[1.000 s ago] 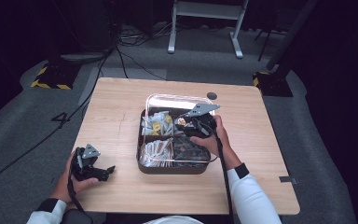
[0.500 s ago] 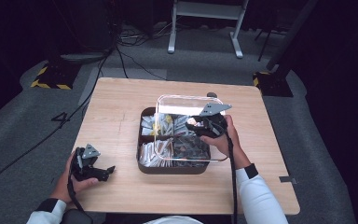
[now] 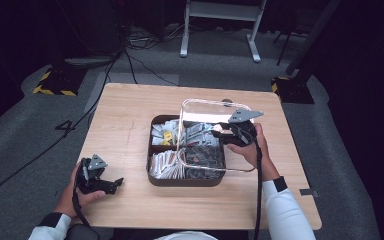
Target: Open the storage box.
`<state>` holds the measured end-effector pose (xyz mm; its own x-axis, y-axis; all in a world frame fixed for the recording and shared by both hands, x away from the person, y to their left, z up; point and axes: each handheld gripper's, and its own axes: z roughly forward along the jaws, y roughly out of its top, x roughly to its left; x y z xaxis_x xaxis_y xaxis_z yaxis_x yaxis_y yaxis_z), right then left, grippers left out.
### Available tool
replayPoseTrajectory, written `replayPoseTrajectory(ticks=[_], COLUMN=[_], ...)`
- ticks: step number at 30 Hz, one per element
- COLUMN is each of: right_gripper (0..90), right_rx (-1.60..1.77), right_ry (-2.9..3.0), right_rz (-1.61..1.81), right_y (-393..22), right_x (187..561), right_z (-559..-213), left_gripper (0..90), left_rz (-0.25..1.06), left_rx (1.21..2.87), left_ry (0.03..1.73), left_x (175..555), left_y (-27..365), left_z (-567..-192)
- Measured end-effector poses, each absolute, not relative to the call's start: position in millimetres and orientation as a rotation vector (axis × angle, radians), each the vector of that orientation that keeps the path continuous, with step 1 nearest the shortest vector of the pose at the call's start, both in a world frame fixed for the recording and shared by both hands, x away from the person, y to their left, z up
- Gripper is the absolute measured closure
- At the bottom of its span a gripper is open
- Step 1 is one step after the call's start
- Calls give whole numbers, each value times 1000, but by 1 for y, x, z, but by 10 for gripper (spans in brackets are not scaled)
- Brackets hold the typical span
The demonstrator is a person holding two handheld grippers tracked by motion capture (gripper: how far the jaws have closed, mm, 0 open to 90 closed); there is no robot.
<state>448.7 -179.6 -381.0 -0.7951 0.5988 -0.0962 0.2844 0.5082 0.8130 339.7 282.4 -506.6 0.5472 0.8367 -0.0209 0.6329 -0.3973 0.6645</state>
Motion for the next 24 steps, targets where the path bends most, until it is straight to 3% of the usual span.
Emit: replayPoseTrajectory(ticks=[24], right_gripper=[588], right_rx=[833], right_ry=[2306], right_rz=[1182], right_y=[-245], right_x=[441], right_z=[-376], left_gripper=[5], left_rz=[423], left_rx=[2159], left_ry=[1179], left_x=[340], left_y=[282], left_z=[-507])
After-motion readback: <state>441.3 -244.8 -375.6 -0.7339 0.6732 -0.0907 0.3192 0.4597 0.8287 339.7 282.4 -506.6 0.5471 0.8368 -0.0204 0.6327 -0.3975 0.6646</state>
